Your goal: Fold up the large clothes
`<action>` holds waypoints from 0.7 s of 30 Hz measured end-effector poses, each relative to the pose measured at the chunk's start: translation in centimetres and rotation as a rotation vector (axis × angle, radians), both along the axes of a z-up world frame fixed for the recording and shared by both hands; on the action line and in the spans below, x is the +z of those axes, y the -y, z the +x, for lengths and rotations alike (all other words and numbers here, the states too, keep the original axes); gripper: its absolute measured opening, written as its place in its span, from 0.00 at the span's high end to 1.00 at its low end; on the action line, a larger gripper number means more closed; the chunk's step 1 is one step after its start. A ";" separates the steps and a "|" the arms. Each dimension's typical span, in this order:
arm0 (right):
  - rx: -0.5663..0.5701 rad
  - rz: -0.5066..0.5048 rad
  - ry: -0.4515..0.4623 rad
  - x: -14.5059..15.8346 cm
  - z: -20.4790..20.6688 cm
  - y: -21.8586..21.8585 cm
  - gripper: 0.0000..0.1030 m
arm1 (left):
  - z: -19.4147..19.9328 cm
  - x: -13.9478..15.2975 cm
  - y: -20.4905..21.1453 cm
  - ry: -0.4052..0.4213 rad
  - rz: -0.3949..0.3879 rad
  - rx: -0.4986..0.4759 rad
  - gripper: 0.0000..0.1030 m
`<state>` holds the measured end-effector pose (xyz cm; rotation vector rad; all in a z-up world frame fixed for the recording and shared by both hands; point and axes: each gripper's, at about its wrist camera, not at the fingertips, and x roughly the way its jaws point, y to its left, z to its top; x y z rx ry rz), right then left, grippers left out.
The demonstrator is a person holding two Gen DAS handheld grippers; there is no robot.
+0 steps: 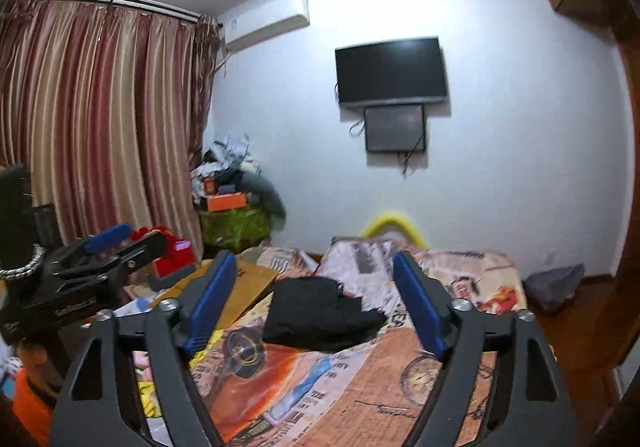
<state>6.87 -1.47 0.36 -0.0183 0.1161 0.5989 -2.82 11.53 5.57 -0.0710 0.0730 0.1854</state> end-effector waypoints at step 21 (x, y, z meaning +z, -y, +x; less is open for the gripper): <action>-0.057 0.003 -0.036 -0.6 -1.0 0.2 0.00 | -1.6 -2.1 -0.4 -0.032 -0.077 0.025 0.00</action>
